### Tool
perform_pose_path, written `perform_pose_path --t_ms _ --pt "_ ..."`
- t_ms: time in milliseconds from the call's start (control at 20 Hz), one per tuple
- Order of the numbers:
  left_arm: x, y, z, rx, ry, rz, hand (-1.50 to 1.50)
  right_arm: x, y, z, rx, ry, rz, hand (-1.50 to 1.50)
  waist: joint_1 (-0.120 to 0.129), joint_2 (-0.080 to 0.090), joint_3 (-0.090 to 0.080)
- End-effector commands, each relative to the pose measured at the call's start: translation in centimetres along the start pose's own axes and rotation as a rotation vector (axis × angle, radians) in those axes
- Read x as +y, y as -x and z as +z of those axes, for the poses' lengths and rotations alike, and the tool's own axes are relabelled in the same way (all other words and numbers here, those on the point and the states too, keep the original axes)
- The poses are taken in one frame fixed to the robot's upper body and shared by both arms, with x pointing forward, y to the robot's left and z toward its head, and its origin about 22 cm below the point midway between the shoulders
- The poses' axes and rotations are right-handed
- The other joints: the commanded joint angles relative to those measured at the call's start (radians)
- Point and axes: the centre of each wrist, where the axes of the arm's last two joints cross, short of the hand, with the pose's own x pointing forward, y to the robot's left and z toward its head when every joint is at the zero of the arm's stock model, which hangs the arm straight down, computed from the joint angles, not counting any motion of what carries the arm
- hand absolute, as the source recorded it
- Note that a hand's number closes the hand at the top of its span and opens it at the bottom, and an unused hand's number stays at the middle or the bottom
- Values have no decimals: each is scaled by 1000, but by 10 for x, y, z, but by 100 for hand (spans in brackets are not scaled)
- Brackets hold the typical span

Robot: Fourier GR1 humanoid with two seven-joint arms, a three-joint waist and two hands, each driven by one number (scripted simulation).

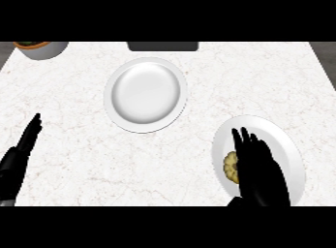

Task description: Pick the squash from the plate and place it in the plate

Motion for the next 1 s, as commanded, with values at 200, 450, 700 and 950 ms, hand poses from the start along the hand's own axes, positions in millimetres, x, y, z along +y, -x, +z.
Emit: perform_pose_path --t_ms 200,450,700,950 --pt "12 -5 7 4 -5 8 0 16 35 -29 -4 -101 -6 -150 0 -1 0" --pt "10 -4 10 6 1 1 0 16 2 -21 38 -125 43 -150 -1 -1 0" --pt "-6 -2 6 -2 9 -17 0 26 12 -59 39 -129 38 -150 0 0 0" --pt "11 -22 10 2 -11 -8 0 49 42 -46 29 -128 40 -150 -1 -1 0"
